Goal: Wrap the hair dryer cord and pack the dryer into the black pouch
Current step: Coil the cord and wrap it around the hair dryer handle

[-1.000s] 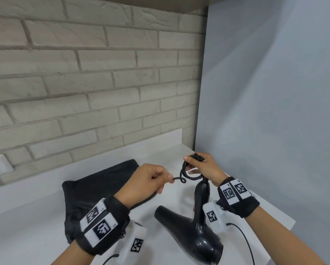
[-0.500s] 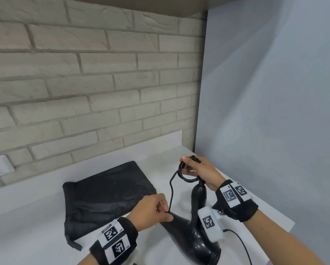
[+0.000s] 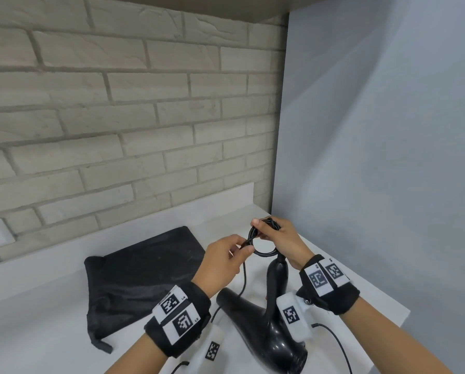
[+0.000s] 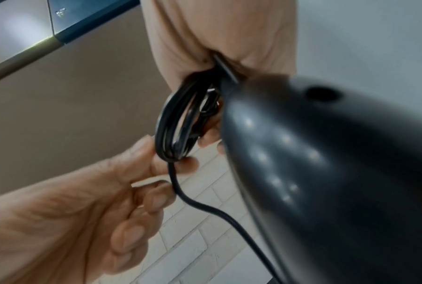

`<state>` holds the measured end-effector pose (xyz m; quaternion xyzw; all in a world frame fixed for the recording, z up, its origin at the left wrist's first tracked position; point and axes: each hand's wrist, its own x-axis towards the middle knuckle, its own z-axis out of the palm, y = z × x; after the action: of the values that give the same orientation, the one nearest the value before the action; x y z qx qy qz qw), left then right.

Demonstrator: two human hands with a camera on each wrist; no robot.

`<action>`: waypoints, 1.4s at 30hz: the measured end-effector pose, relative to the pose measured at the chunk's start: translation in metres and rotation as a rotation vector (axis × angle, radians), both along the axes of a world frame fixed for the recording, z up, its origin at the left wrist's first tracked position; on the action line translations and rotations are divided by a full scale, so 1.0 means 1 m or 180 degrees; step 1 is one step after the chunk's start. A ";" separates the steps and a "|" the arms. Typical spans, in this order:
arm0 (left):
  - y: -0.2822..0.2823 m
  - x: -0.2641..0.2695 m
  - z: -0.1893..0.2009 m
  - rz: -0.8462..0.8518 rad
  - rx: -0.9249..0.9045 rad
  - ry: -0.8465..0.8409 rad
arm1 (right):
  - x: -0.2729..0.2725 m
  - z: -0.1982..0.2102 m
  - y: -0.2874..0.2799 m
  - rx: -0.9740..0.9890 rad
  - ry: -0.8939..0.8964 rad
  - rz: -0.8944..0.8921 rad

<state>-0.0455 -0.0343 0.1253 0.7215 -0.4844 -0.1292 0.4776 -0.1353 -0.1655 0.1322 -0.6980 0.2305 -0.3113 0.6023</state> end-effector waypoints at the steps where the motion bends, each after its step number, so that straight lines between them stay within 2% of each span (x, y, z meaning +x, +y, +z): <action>1: 0.000 0.001 0.000 -0.0024 -0.0005 -0.0080 | 0.000 0.000 0.000 0.0003 -0.0006 0.0011; 7: 0.000 0.017 -0.007 0.0250 -0.0286 -0.0833 | 0.003 -0.001 0.000 0.0041 -0.0039 0.0071; 9: -0.002 0.013 -0.011 0.0306 -0.0350 -0.0545 | 0.005 -0.002 0.001 0.0051 -0.0094 0.0014; 13: -0.006 -0.001 -0.015 0.0269 -0.0405 0.0958 | 0.006 -0.003 0.005 0.0010 -0.0241 -0.0052; 15: -0.009 -0.009 -0.014 0.0345 -0.0538 0.1441 | 0.006 -0.002 0.006 0.0025 -0.0262 -0.0025; 20: -0.020 -0.017 -0.013 0.0578 -0.0618 0.1941 | 0.002 -0.001 0.007 -0.0051 -0.0210 0.0134; 23: -0.020 -0.017 -0.012 0.0508 -0.0672 0.2233 | -0.001 -0.002 0.005 -0.0134 -0.0073 0.0172; 27: -0.018 -0.018 -0.008 0.0347 -0.0742 0.2538 | -0.005 -0.003 0.004 0.0027 -0.0173 0.0020; 33: -0.018 -0.020 -0.008 0.0229 -0.0719 0.3030 | -0.018 0.001 0.007 0.0010 0.0626 0.0180; 39: -0.020 -0.025 -0.007 0.0097 -0.0882 0.3387 | -0.021 -0.003 0.002 -0.0095 0.0731 -0.0179; 42: -0.018 -0.022 -0.006 -0.0025 -0.0929 0.3549 | -0.018 -0.003 0.004 -0.0075 0.0530 -0.0180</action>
<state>-0.0679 -0.0523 0.1196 0.4692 -0.1750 -0.4236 0.7549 -0.1536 -0.1617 0.1292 -0.7217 0.2957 -0.2718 0.5638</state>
